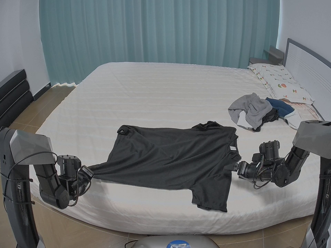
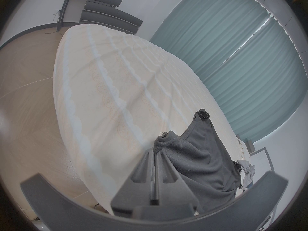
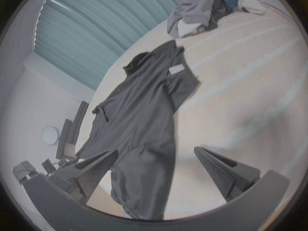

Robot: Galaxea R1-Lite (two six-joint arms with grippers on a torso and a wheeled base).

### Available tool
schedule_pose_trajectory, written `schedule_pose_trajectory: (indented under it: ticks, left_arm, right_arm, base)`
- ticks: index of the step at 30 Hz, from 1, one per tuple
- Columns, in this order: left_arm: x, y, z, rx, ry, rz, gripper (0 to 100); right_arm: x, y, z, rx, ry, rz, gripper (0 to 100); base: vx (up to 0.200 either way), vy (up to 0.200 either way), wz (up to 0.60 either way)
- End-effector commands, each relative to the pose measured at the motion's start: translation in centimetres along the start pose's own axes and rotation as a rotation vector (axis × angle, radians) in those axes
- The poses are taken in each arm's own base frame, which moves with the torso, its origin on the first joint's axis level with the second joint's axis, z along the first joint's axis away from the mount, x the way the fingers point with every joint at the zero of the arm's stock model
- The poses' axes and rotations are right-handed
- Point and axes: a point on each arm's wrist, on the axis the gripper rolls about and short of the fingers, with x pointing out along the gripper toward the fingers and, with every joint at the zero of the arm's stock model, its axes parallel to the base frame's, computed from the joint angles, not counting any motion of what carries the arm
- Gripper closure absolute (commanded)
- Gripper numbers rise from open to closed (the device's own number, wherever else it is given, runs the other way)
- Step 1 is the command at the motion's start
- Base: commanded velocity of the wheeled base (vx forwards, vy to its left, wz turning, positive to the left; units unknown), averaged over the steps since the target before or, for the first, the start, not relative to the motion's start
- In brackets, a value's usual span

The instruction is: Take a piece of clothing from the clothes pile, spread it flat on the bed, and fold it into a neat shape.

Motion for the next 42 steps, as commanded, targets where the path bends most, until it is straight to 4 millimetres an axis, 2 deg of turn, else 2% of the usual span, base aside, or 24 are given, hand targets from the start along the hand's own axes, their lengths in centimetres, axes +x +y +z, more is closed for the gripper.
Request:
schedule_pose_trajectory:
  ticks: [1,7,8,11,17,22,30,37,42]
  left_arm:
    - [-0.1,0.0,-0.1,0.001,0.003,0.001,100]
    - [-0.1,0.0,-0.1,0.004,0.004,0.001,100]
    - [-0.1,0.0,-0.2,0.005,0.006,-0.001,100]
    - [-0.2,0.0,-0.2,0.004,0.01,-0.002,100]
    - [-0.7,0.0,-0.5,0.01,0.04,-0.014,100]
    - [-2.1,-0.2,-0.9,0.035,0.101,-0.042,100]
    - [-4.6,0.6,-3.3,0.212,0.22,-0.027,100]
    - [-6.5,1.0,-5.7,0.336,0.328,0.0,100]
    - [-6.9,1.4,-6.1,0.392,0.364,0.032,100]
  right_arm:
    - [1.2,0.5,-1.7,-0.011,0.059,0.002,0]
    - [2.1,0.6,-2.0,-0.023,0.066,-0.001,0]
    - [2.1,0.6,-2.0,-0.024,0.065,-0.003,100]
    - [1.8,0.6,-2.1,-0.028,0.066,-0.008,100]
    - [-0.7,-0.7,-1.4,-0.022,0.048,-0.046,100]
    - [-4.0,-2.3,-0.9,-0.007,0.022,-0.087,100]
    - [-8.7,-4.3,-2.1,-0.04,0.068,-0.158,100]
    - [-10.6,-4.9,-3.0,-0.075,0.104,-0.194,100]
    - [-11.7,-5.3,-3.4,-0.098,0.175,-0.227,100]
  base:
    - [0.0,0.0,0.0]
    - [0.0,0.0,0.0]
    - [0.0,0.0,0.0]
    - [0.0,0.0,0.0]
    - [0.0,0.0,0.0]
    - [0.0,0.0,0.0]
    - [0.0,0.0,0.0]
    - [0.0,0.0,0.0]
    - [0.0,0.0,0.0]
